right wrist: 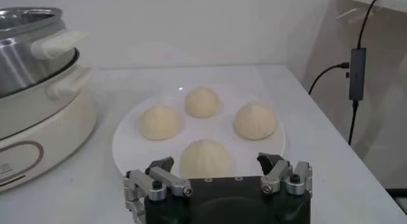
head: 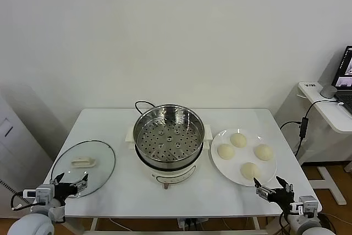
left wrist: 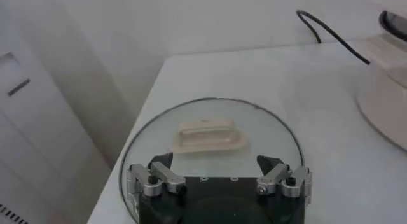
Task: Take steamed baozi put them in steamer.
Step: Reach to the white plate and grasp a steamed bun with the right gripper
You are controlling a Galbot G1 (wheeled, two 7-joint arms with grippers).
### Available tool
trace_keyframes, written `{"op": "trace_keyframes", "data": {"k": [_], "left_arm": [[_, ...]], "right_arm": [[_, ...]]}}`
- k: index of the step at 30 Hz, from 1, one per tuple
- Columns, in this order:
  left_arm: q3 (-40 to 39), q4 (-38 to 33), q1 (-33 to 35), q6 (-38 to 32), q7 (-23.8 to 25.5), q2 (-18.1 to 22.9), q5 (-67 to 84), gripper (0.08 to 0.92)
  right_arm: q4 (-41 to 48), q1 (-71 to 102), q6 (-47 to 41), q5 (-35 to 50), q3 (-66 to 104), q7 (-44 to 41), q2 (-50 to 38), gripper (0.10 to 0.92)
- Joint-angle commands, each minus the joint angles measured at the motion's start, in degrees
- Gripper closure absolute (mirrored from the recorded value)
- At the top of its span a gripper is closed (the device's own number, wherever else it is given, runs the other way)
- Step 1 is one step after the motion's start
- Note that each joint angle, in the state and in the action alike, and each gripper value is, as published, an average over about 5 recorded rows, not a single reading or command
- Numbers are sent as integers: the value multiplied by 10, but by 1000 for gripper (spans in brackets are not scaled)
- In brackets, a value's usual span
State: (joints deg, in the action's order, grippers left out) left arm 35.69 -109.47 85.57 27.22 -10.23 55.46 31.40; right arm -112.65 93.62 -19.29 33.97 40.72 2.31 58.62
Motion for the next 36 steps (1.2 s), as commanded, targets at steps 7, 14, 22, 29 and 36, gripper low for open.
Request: {"op": "trace_keyframes", "data": {"k": [7, 14, 22, 29, 36], "left_arm": [[0, -4, 3, 2, -1, 0, 0, 177], [1, -10, 10, 1, -1, 1, 0, 177], [2, -22, 12, 4, -1, 4, 0, 177], [0, -30, 10, 12, 1, 6, -4, 177], [-2, -30, 7, 15, 3, 4, -6, 177]], "right_arm": [[-1, 0, -2, -1, 0, 0, -1, 203], [5, -20, 15, -101, 13, -31, -10, 203], [56, -126, 86, -436, 14, -91, -78, 203], [157, -248, 151, -586, -48, -149, -135, 203], [261, -428, 165, -596, -179, -289, -190, 203]]}}
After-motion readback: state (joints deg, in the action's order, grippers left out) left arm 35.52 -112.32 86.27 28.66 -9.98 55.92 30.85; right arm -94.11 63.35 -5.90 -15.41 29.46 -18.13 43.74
